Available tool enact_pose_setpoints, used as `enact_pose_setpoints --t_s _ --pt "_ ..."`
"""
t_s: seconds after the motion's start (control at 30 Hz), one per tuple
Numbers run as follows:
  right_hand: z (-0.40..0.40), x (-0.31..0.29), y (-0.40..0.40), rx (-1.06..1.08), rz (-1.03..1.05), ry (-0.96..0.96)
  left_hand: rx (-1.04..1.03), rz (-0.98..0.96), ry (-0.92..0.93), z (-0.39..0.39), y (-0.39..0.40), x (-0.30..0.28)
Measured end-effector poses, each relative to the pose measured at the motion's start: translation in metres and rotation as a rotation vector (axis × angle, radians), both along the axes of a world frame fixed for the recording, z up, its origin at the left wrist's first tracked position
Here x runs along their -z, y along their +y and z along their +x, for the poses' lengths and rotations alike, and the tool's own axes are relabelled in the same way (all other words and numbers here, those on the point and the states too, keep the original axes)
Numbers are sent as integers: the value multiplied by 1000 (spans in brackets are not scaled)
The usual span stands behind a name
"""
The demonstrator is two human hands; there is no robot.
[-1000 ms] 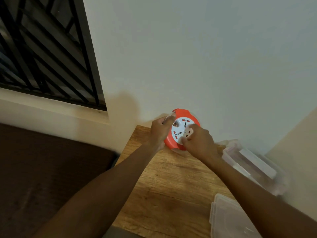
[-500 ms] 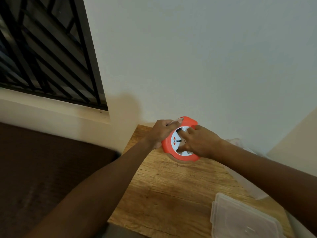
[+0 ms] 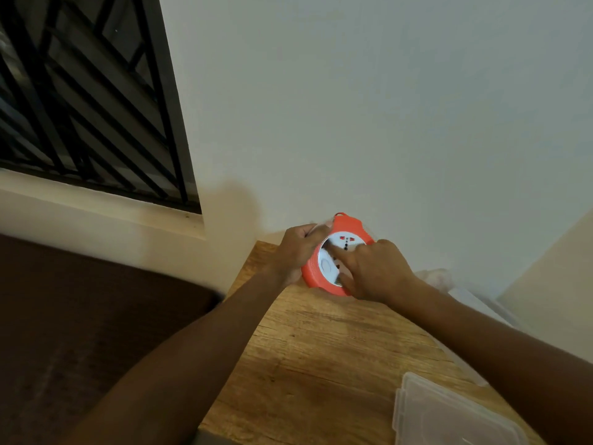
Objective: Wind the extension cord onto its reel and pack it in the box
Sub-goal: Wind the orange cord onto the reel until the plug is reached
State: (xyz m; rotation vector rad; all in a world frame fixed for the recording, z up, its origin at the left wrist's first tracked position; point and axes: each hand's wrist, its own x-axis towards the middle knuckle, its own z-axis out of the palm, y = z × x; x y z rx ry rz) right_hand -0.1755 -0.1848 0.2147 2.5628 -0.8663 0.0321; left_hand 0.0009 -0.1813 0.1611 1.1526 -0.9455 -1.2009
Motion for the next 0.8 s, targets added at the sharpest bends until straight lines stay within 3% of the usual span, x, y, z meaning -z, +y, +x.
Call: enact_pose_setpoints --t_s 0.07,0.17,0.37,0.53,0.8 --pt "5 11 4 170 70 -174 -74 -19 13 -7 -3 3" --pt "8 18 6 273 164 -285 -111 -17 4 -14 -4 4" --pt "4 24 12 384 237 -302 -99 33 -14 -22 -3 5" --pt "5 19 13 453 418 -298 -91 78 8 -23 2 8" --pt "4 7 19 195 17 31 -71 105 -23 -19 3 16"
